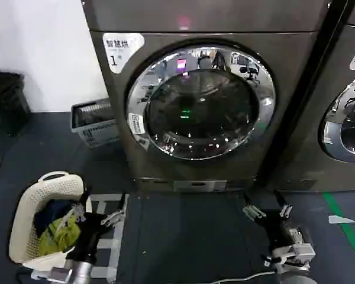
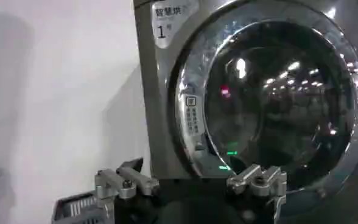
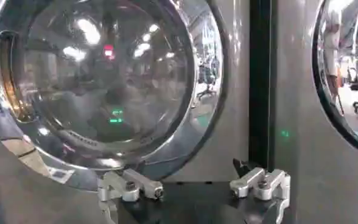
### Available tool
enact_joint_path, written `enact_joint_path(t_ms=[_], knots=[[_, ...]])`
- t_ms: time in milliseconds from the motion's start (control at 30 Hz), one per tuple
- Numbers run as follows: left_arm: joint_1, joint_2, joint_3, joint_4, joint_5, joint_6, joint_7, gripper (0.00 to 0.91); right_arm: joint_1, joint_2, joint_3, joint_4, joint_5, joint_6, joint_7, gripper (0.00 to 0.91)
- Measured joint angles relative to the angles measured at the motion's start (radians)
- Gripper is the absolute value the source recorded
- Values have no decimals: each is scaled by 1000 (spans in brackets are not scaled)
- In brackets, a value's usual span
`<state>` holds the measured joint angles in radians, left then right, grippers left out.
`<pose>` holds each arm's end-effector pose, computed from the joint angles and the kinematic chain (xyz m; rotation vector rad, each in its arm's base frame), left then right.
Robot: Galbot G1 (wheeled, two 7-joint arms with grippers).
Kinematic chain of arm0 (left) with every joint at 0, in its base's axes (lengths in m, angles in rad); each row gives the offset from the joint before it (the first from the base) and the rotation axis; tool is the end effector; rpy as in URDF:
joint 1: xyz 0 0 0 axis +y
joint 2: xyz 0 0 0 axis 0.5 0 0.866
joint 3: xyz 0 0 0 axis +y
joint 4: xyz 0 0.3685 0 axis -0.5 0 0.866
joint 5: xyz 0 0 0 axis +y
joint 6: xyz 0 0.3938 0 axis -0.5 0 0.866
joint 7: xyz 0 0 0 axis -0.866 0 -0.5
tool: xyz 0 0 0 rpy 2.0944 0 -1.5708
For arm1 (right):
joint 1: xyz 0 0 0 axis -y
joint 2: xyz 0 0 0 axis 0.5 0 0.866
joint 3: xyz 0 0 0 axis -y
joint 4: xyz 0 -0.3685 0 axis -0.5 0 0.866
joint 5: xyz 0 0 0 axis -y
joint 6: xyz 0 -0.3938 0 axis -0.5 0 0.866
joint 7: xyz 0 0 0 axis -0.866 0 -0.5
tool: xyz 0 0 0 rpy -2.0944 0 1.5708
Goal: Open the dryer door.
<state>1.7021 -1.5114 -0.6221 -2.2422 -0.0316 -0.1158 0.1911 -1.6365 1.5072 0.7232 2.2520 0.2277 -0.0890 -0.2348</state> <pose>0.1693 0.0376 -0.2833 0.2326 3.0018 0.1368 0.1846 -0.0682 -0.2634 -0.1966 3.1046 0.0926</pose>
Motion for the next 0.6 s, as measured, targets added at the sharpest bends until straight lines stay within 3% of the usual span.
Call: enact_joint_path(t_ms=[167,400,600], knots=[[13,6,2,-10,-22,4,-4,907,75,-74,2,9,97,-55,-104,907],[33,13,5,-47,-5,65,6,907,217,-229,-91,-50,125,-72,-117,907],[40,12,12,-63,-4,91,14,907,345,-322,-225,-134,165,-122,-163,907]])
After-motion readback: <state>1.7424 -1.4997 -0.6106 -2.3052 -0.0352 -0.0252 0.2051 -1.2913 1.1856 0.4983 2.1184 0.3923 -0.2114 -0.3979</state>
